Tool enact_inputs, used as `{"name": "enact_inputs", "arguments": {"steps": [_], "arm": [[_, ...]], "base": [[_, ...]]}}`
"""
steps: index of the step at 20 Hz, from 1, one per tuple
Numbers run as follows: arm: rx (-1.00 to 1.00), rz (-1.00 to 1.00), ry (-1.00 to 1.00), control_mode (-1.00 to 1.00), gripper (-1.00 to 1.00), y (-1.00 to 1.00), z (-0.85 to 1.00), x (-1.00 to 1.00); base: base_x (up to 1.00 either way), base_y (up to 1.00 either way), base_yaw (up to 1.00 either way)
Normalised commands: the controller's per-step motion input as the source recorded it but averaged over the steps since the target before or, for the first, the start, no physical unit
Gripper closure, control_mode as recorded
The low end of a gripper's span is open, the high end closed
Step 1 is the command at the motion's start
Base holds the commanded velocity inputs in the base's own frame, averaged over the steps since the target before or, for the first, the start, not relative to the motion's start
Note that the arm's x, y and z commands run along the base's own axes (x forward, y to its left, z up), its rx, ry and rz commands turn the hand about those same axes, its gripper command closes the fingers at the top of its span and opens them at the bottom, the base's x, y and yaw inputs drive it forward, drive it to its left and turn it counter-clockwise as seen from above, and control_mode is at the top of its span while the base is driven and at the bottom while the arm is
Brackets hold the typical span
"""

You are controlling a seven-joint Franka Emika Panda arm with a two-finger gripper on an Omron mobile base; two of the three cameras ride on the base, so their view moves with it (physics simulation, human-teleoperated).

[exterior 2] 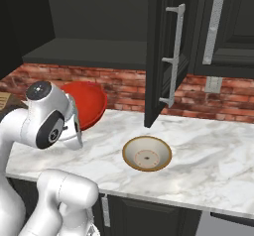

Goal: Open the cabinet. Pick the bowls from the counter and place them in the cabinet. Then close the cabinet.

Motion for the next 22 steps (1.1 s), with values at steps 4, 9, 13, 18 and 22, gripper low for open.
{"name": "enact_inputs", "arguments": {"steps": [4,9,13,18,22], "arm": [[0.05,0.0,0.0,-1.0,1.0,0.0,0.64,-0.11],[0.0,0.0,-0.03,-1.0,1.0,0.13,0.58,0.07],[0.0,0.0,-0.15,-1.0,1.0,0.3,0.48,0.14],[0.0,0.0,-0.06,-1.0,1.0,0.23,0.33,0.24],[0.0,0.0,-0.05,-1.0,1.0,0.11,0.36,0.08]], "base": [[0.0,0.0,0.0],[0.0,0.0,0.0],[0.0,0.0,0.0],[0.0,0.0,0.0],[0.0,0.0,0.0]]}}
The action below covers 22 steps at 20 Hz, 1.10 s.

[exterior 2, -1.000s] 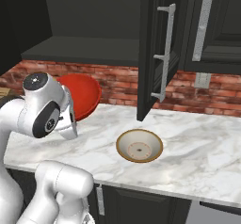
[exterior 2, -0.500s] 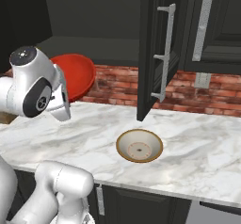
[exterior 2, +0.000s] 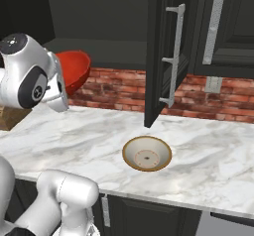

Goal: Open the cabinet. Pick the bowls from the counter and place them in the cabinet. Then close the cabinet.

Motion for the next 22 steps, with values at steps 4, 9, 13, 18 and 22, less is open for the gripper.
{"name": "enact_inputs", "arguments": {"steps": [4,9,13,18,22], "arm": [[0.0,0.0,-0.02,-1.0,1.0,0.08,0.39,0.05],[0.01,0.01,-0.01,-1.0,1.0,0.02,0.42,0.04],[0.03,0.0,-0.1,-1.0,1.0,0.06,0.44,-0.11],[0.05,0.0,-0.1,-1.0,1.0,0.09,0.24,0.01],[0.09,-0.01,-0.18,-1.0,1.0,0.05,0.0,0.22]], "base": [[0.0,0.0,0.0],[0.0,0.0,0.0],[0.0,0.0,0.0],[0.0,0.0,0.0],[0.0,0.0,0.0]]}}
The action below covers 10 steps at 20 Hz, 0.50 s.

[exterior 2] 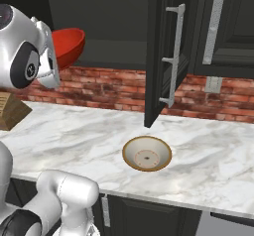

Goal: Open the cabinet. Pick the bowls from the counter and place them in the cabinet. Then close the cabinet.

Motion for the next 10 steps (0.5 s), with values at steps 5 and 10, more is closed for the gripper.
{"name": "enact_inputs", "arguments": {"steps": [5,10], "arm": [[0.15,0.0,-0.07,-1.0,1.0,0.0,0.0,0.33],[0.11,0.0,0.0,-1.0,1.0,0.0,0.0,0.5]], "base": [[0.0,0.0,0.0],[0.0,0.0,0.0]]}}
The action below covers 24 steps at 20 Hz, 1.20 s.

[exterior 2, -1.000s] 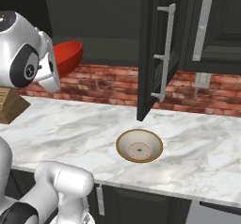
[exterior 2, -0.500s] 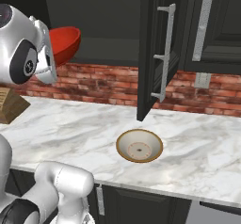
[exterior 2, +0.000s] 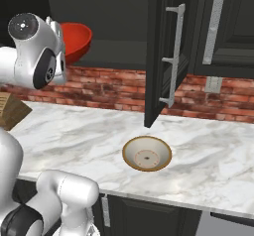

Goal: Open the cabinet. Pick the bowls from the counter and place them in the cabinet. Then close the cabinet.

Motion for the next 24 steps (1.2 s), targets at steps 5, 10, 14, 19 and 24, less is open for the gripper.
{"name": "enact_inputs", "arguments": {"steps": [5,10,14,19,24], "arm": [[0.08,0.0,0.0,-1.0,1.0,0.01,0.0,0.56],[0.07,0.0,0.01,-1.0,1.0,0.05,-0.05,0.59],[0.04,0.0,0.03,-1.0,1.0,0.01,-0.18,0.51],[0.0,0.0,0.04,-1.0,1.0,0.0,-0.15,0.48],[0.0,0.0,0.04,-1.0,1.0,0.06,-0.07,0.45]], "base": [[0.0,0.0,0.0],[0.0,0.0,0.0],[0.0,0.0,0.0],[0.0,0.0,0.0],[0.0,0.0,0.0]]}}
